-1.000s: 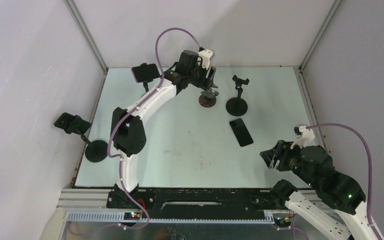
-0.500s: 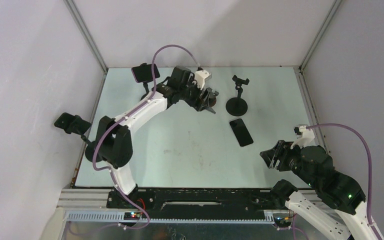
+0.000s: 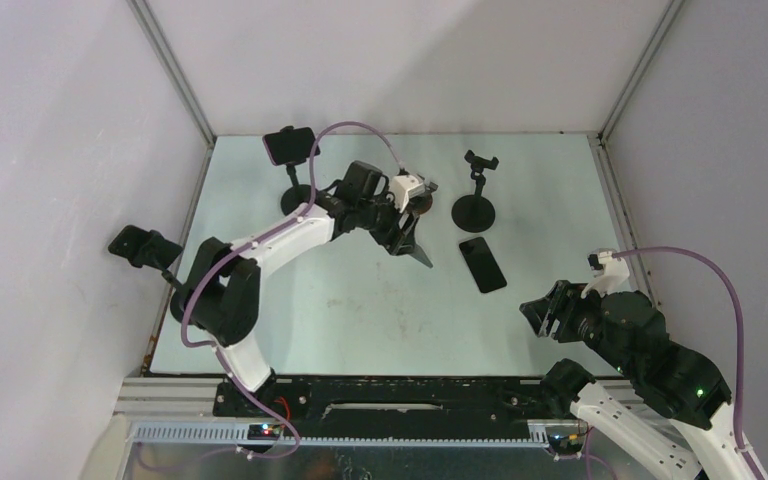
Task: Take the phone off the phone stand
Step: Place the phone at the center of the board.
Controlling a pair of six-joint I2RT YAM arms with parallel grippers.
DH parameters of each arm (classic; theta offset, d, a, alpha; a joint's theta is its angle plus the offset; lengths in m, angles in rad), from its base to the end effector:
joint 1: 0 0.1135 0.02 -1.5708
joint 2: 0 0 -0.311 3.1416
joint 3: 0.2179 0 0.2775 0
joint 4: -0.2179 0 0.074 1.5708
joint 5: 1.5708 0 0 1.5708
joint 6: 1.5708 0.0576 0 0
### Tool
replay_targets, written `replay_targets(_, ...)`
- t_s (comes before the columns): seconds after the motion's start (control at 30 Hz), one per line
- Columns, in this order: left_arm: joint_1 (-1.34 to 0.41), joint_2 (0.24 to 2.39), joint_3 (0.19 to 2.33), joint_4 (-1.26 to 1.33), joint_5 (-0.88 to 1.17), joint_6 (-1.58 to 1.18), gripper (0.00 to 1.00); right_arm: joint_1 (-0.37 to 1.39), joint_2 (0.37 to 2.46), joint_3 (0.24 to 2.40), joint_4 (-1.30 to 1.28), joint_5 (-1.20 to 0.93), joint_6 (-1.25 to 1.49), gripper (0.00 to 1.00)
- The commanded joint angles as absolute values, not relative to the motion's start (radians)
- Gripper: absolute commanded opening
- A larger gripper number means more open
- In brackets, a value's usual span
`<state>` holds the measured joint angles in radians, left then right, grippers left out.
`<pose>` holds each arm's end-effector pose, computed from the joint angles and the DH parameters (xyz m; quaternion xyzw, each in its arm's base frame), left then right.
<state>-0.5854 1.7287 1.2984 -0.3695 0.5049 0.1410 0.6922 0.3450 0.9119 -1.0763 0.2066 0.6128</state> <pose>0.3404 -0.2591 0.2729 0.4066 0.8053 -0.3060 0.3041 0.0364 0.0148 0.3512 0.0181 0.8593 0.2350 0.4540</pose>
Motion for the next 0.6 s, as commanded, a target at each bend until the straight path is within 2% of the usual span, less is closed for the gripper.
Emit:
replay_targets(0.0, -0.602, 1.674, 1.299, -0.303, 0.592, 0.168, 0.00, 0.694, 0.353, 0.911, -1.065, 0.214, 0.603, 0.60)
replay_targets(0.23, -0.646, 1.672, 1.274, -0.350, 0.657, 0.432, 0.00, 0.694, 0.349, 0.911, -1.065, 0.215, 0.604, 0.60)
replay_targets(0.57, -0.655, 1.740, 1.378, -0.591, 0.832, 0.753, 0.00, 0.694, 0.352, 0.911, -1.065, 0.213, 0.602, 0.60)
